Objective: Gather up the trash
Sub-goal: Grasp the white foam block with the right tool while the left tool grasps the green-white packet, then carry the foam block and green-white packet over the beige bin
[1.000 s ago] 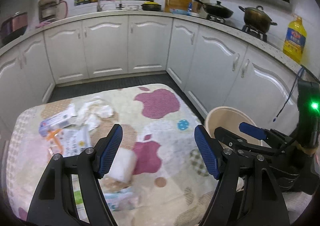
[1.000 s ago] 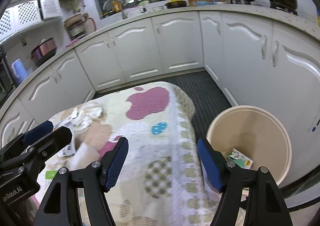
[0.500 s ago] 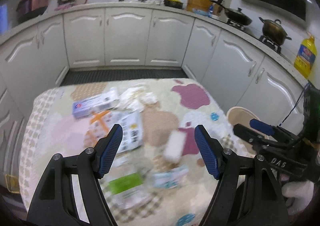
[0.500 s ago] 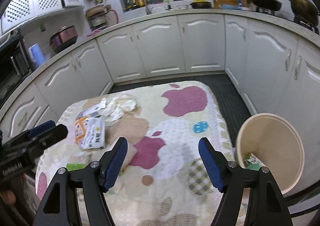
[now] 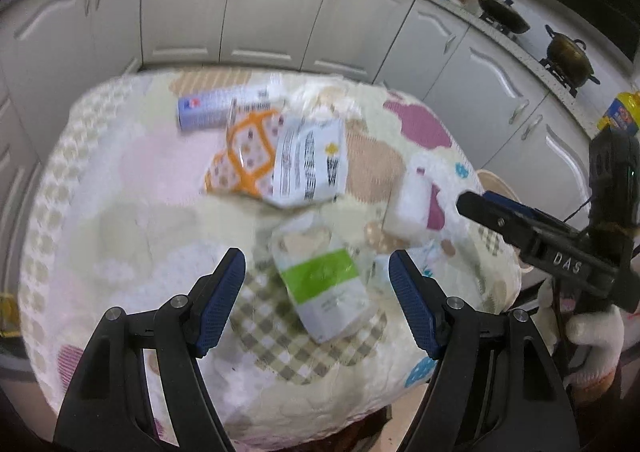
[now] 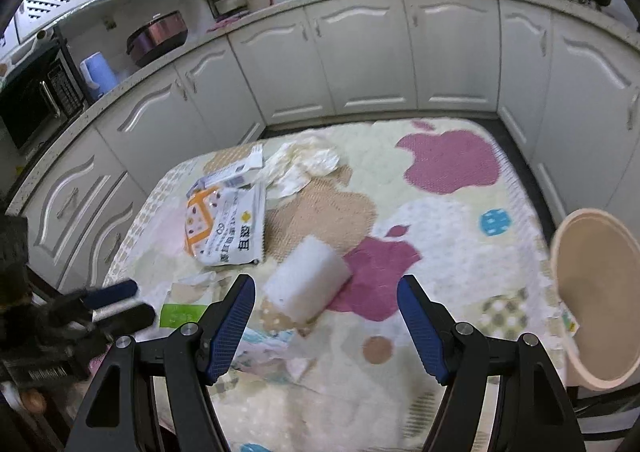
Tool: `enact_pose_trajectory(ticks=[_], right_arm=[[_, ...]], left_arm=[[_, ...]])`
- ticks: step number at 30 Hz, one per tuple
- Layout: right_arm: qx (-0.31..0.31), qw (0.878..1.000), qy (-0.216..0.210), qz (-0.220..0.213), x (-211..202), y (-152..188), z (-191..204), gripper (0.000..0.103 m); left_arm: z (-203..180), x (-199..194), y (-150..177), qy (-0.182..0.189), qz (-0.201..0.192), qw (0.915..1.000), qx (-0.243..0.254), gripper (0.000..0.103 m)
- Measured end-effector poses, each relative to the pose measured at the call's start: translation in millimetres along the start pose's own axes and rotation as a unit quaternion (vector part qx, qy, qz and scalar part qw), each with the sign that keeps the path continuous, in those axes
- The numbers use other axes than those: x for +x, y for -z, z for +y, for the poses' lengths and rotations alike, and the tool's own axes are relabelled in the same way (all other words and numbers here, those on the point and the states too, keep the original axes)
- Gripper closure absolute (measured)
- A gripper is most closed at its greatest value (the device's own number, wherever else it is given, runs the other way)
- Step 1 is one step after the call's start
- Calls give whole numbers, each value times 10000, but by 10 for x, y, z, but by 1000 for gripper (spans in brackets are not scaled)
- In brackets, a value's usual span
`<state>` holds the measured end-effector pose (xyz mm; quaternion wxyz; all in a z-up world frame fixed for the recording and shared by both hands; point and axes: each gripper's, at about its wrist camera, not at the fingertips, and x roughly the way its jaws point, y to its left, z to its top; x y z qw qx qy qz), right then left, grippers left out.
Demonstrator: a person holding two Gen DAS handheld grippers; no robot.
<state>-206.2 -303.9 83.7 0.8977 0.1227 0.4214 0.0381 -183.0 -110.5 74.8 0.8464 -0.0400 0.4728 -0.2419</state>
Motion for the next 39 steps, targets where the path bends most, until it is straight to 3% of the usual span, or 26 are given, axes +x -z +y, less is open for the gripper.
enact_pose_trajectory(ticks=[6,12,14,15,17,21,30,39], right_arm=[[78,9994,-166,293,267,-19,50,32],[360,9975,-312,530,536,-42,3,32],[375,9965,-444,601,610,-39,8,37],[316,9967,-433,617,638,-27,17,57],[247,9972,-402,585,627,-5,20,61],[168,9975,-532,432,506,3,0,69],[97,9982,-590,-72,60,-78,-87,71],[43,9986,-435,-306,-216,-76,-176,71]], left_arm=[[111,282,80,150,346,9986,-361,29],[145,417,66,222,351,9980,-473,34],[138,428,53,165,323,9985,-409,50],[136,430,49,143,306,9986,-396,54],[135,437,51,127,298,9988,-371,75],[102,415,43,191,282,9990,-286,86],[-17,84,-133,284,-139,9995,-74,89],[-320,-59,-305,343,-375,9985,225,89]])
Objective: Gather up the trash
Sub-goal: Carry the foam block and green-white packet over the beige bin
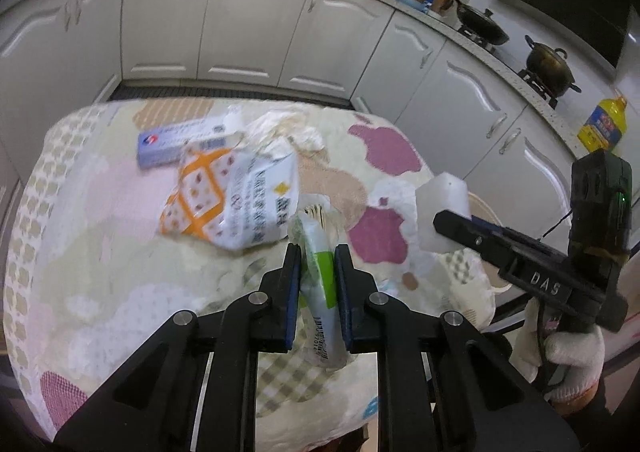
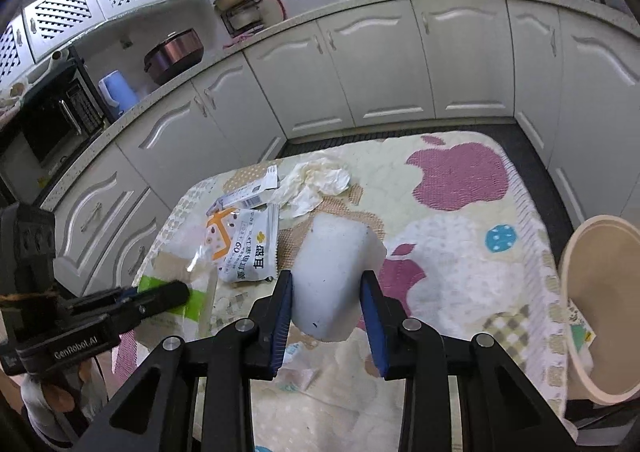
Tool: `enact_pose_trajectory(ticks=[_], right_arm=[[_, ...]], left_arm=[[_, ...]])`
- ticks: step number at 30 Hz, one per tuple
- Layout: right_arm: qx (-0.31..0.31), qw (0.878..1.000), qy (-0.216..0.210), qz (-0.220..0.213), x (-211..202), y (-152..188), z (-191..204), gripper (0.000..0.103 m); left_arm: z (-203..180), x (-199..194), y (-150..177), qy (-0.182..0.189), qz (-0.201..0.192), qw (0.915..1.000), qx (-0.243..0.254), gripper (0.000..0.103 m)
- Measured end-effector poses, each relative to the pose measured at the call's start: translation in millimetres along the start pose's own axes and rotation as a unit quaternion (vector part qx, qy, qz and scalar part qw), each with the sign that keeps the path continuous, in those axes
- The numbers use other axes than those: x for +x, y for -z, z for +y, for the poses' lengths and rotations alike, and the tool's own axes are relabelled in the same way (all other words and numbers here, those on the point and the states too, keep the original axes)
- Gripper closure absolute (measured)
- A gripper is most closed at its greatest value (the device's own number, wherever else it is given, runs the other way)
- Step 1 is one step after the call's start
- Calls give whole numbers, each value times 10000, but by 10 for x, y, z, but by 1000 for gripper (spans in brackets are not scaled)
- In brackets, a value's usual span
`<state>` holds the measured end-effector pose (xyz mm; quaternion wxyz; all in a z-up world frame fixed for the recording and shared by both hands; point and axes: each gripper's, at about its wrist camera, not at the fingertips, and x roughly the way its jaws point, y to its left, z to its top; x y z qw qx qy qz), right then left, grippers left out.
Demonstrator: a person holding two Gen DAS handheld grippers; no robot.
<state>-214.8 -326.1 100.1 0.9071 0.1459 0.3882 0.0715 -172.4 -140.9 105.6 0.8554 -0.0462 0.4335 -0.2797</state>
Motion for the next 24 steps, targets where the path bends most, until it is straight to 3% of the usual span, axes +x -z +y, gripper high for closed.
enact_pose_trajectory(ticks=[24], right_arm=[[449,9948,722,-569,-786,54,-806,71]], left_arm=[[-1364,503,-368,402,-8,9937,1047,89]])
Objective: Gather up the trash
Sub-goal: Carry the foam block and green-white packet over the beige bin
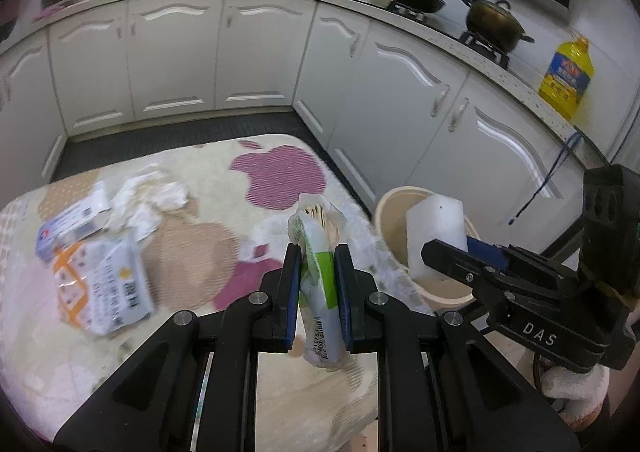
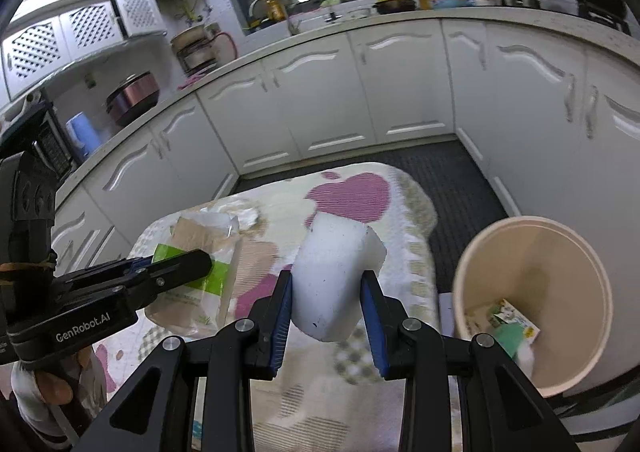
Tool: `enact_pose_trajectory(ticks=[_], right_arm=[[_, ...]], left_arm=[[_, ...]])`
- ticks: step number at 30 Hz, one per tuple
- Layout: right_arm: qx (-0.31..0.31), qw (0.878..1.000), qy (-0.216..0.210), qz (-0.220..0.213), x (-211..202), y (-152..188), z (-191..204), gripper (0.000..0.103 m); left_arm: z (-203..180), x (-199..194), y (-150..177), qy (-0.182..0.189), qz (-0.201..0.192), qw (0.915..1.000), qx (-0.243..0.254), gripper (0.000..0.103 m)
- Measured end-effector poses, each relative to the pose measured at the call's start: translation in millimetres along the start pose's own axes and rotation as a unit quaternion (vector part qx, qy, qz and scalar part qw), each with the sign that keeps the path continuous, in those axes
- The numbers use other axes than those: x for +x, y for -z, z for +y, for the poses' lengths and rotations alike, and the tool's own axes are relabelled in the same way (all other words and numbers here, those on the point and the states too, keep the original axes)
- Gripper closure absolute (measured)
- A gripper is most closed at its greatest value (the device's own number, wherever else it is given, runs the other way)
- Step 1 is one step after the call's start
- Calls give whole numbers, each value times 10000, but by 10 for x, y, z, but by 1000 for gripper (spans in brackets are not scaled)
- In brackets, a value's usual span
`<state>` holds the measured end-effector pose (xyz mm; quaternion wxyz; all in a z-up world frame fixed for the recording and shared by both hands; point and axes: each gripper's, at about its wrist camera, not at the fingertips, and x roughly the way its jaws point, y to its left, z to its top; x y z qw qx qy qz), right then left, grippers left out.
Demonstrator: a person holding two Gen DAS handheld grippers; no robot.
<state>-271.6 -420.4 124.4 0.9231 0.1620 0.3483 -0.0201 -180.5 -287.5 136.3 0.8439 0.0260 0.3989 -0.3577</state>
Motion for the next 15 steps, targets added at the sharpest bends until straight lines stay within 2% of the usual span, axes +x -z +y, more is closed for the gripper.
enact_pose_trajectory(ticks=[10,15], right_arm=[[423,9982,429,-62,-231,81,-591,71],[711,9952,666,-57,-304,133,-927,71]], left_arm=[[-537,400,-190,399,191,9987,252,89],[-840,719,-289,629,392,9965,381,89]])
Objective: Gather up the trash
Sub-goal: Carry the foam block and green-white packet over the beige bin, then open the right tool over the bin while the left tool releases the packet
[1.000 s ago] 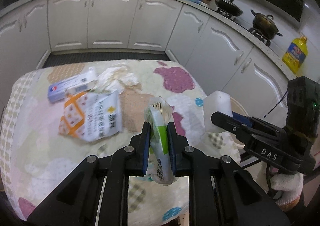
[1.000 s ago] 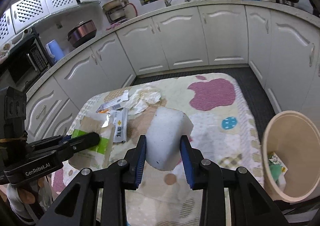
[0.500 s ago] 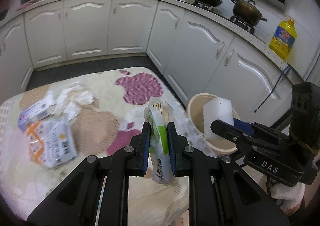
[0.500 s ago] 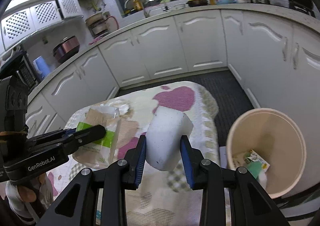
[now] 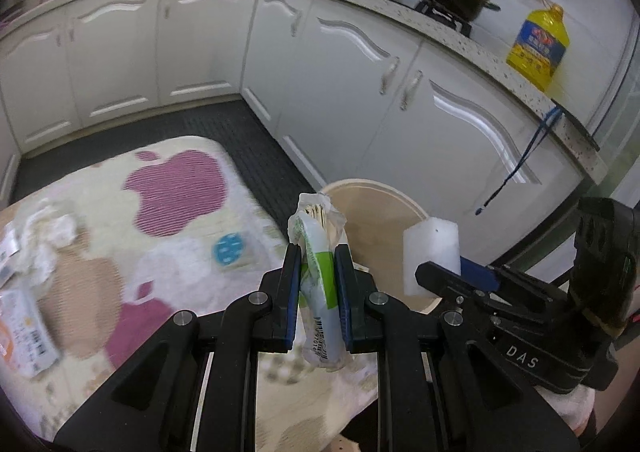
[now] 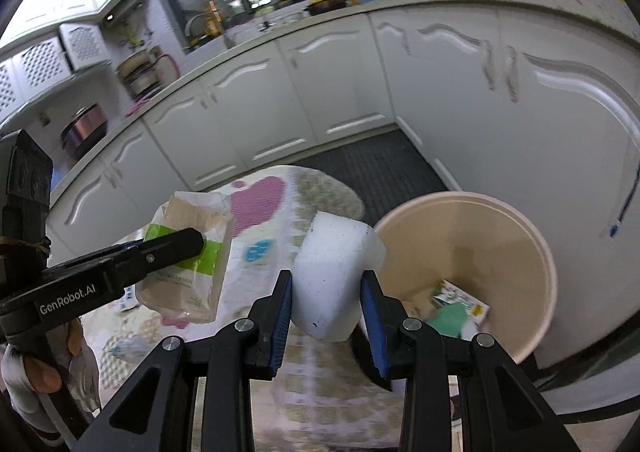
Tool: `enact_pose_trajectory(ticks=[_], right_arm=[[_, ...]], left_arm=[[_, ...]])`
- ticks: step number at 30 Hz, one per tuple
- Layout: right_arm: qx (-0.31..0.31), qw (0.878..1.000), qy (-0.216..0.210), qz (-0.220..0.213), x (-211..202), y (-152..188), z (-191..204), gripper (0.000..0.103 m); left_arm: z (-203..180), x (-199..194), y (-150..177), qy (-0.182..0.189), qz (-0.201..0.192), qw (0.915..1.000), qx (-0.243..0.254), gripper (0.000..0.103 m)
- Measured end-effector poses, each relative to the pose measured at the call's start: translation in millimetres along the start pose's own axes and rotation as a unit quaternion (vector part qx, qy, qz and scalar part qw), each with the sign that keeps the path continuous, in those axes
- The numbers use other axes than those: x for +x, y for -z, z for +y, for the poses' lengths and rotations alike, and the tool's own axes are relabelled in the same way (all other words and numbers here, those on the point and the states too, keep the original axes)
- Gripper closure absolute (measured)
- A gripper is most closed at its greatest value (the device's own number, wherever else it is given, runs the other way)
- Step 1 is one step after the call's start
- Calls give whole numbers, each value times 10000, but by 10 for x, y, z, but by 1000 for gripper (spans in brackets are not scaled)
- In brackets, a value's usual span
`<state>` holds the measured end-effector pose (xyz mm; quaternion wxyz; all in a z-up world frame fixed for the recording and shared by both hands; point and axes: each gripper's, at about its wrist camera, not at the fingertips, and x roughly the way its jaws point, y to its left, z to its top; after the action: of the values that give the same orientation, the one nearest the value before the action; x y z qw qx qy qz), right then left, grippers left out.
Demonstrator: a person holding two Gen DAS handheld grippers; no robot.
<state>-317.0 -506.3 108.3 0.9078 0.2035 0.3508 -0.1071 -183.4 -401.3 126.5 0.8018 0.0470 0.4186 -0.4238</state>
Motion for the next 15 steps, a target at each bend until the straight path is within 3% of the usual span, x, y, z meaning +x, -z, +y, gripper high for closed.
enact_pose_trajectory(ticks=[8,15], right_arm=[[430,9983,345,177,152,31,-491,70],[644,9960,530,336,312,42,-804,69]], left_arm=[[-280,612,-173,242,276,9993,5,89],[-391,1072,-179,156,491,9987,63,89]])
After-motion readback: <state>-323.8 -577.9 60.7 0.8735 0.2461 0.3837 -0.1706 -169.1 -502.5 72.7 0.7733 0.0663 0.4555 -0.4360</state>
